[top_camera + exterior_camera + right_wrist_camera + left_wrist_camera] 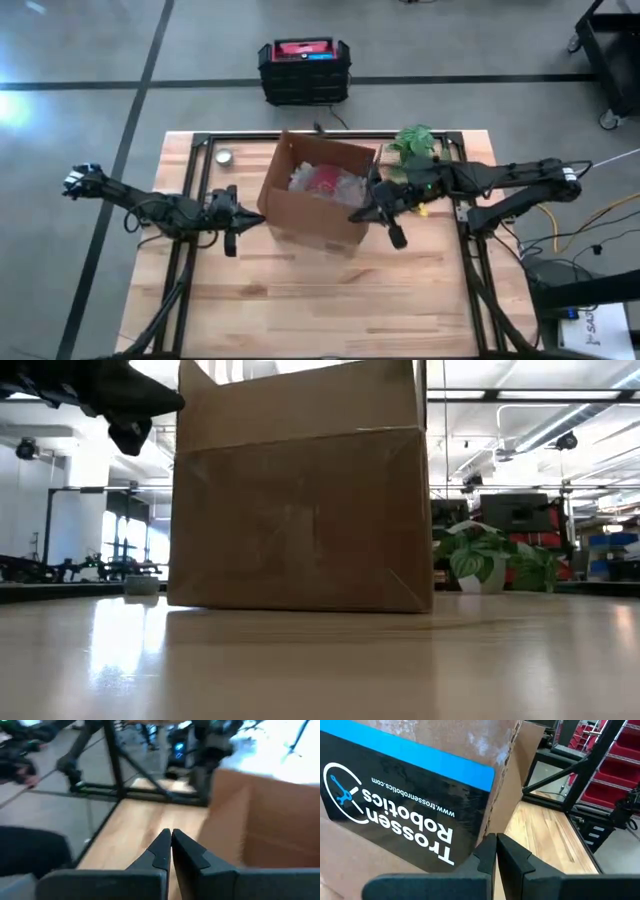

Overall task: Wrap mug
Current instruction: Adjust the brown cardboard box

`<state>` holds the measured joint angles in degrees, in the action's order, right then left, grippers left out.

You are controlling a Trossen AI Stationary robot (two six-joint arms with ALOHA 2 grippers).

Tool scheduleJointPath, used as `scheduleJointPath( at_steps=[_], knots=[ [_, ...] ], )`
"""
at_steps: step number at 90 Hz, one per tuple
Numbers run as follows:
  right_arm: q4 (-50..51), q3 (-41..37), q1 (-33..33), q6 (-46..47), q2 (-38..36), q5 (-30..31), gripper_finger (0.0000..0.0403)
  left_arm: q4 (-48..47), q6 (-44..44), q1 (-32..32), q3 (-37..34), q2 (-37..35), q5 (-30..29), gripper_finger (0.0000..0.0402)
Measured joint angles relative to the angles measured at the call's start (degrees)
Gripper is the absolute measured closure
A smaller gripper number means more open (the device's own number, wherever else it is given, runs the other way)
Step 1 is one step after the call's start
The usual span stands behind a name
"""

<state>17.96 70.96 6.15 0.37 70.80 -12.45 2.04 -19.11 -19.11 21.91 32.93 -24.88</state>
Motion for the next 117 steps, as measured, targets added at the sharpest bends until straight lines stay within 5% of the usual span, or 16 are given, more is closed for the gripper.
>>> scheduleJointPath(
  at_steps=[24,52,89,106,117],
  knots=[
    [-0.9,-7.5,11.7,5.7,-0.3,10.5,0.0403,0.0,0.1,0.0,0.0,0.0,0.0,0.0402],
    [-19.2,-23.1,20.5,12.1,0.6,25.7,0.0403,-0.3,-0.8,0.0,0.0,1.0,1.1,0.0402],
    [-28.1,-27.5,20.9,13.7,9.8,29.6,0.0403,-0.9,-15.3,-3.1,0.0,6.7,17.4,0.0402],
    [-26.1,-27.5,19.7,13.5,13.6,43.3,0.0403,1.9,-17.4,-4.9,0.0,18.2,13.3,0.0402],
    [-25.7,-27.5,17.4,12.4,14.4,46.6,0.0403,3.8,-17.5,-4.5,0.0,24.8,6.3,0.0402]
  ],
)
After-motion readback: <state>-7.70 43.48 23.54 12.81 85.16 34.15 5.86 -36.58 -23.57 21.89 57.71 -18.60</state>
